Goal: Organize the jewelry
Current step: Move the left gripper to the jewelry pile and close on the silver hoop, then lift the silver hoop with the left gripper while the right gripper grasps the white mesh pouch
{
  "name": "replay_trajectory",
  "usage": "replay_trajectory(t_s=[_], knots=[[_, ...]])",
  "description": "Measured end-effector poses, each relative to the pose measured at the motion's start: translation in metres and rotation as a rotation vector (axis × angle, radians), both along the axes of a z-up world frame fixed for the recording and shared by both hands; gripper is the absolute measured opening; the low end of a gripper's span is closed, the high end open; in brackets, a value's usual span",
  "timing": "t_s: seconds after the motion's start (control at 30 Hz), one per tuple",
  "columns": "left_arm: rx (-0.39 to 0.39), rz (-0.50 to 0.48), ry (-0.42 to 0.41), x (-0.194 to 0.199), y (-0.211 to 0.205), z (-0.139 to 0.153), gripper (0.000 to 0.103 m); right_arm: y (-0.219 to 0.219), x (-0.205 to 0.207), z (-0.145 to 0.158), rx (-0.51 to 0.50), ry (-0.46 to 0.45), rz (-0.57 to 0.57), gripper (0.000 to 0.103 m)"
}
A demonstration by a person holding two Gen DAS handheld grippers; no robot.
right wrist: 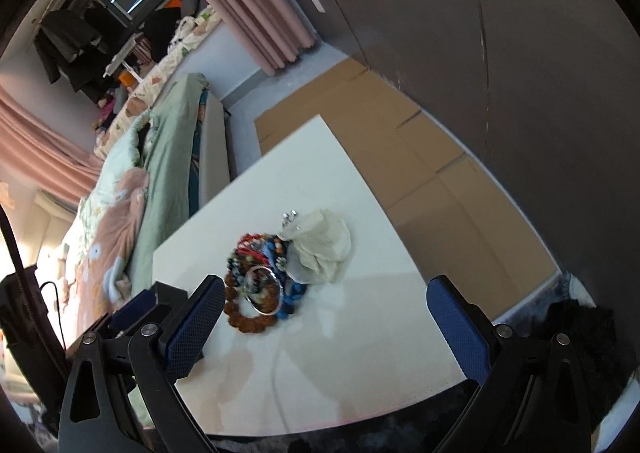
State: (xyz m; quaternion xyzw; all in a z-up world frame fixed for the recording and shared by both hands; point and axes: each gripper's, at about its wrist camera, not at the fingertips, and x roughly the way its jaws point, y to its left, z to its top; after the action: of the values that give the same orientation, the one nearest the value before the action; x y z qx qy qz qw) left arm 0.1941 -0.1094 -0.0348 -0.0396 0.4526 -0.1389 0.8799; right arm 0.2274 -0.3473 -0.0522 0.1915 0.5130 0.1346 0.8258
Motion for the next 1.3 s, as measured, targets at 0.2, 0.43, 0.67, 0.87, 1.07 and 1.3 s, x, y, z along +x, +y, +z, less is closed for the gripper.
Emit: replay_trajectory(t_s=[0.2, 0.43, 0.67, 0.87, 1.07, 1.3], knots=[[0.028, -0.047, 0.057, 0.018, -0.02, -0.023, 0.071, -0.015, 0.007, -0.022, 0.04, 0.083, -0.034, 0.102], [0.058, -0.045, 0.059, 0.023, -0.029, -0.049, 0.082, -0.027, 0.007, -0.019, 0.014, 0.064, -0.063, 0.102], [0.077, -0.002, 0.045, 0.029, -0.033, -0.066, 0.082, -0.025, 0.011, -0.024, 0.004, 0.077, -0.062, 0.102], [0.081, -0.01, 0.013, 0.026, -0.044, -0.071, 0.082, -0.017, 0.014, -0.03, -0.01, 0.089, -0.051, 0.102], [0.101, 0.041, -0.031, 0.026, -0.043, -0.072, 0.064, -0.013, 0.017, -0.034, 0.053, 0.088, -0.052, 0.102], [0.025, 0.049, -0.03, 0.022, -0.026, -0.058, 0.052, -0.001, 0.022, -0.041, 0.103, 0.069, -0.054, 0.102]])
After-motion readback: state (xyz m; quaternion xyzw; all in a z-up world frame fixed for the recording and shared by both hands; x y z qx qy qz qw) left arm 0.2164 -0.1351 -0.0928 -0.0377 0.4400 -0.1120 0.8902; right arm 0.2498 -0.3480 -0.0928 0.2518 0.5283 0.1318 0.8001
